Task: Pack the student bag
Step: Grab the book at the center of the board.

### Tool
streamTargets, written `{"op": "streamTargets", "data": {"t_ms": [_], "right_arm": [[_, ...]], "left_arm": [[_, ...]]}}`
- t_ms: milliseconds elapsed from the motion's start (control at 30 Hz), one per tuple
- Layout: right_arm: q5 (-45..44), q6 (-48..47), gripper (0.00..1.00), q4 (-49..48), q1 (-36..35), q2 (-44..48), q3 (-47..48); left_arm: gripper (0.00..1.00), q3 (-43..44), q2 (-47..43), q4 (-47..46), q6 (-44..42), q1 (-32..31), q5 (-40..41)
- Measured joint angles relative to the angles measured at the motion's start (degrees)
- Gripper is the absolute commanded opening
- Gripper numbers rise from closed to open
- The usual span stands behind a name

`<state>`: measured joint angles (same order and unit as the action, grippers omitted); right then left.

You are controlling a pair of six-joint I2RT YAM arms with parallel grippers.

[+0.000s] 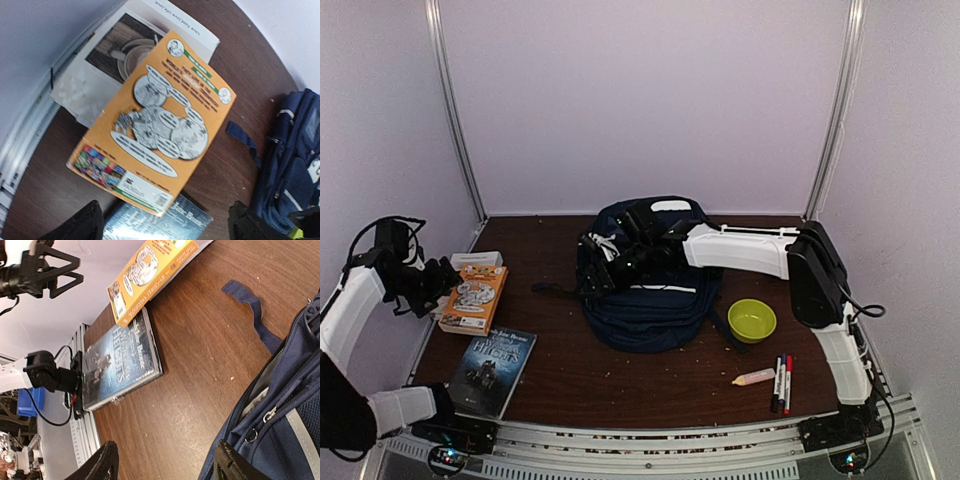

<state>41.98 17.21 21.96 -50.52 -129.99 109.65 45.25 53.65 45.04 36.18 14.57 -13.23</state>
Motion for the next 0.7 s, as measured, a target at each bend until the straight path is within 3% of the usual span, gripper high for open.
{"op": "streamTargets", "data": {"t_ms": [100, 167, 233, 500, 700], "right_arm": [[-0.26, 3.74, 0.71, -2.29, -0.46, -1.01, 1.36], [-0.50, 6.45, 0.85, -3.93, -0.66, -2.64, 3.56], [-0.39, 9.57, 0.91, -6.14, -0.90, -4.35, 5.11], [1.09, 19.43, 1.00, -14.36, -1.66, -14.62, 11.96], [0.31, 24.02, 1.00, -18.64, -2.54, -18.67, 15.23]], "left_arm": [[0.98, 5.27, 8.24, -0.04, -2.47, 0.11, 5.01], [0.98, 8.00, 13.29, -0.61, -3.74, 1.05, 6.93], [0.98, 10.69, 18.25, -0.92, -5.40, 2.80, 6.86], [0.91, 19.56, 35.85, -4.87, -13.22, 6.62, -1.62], [0.91, 20.11, 39.06, -6.12, -15.58, 6.60, -6.14]]}}
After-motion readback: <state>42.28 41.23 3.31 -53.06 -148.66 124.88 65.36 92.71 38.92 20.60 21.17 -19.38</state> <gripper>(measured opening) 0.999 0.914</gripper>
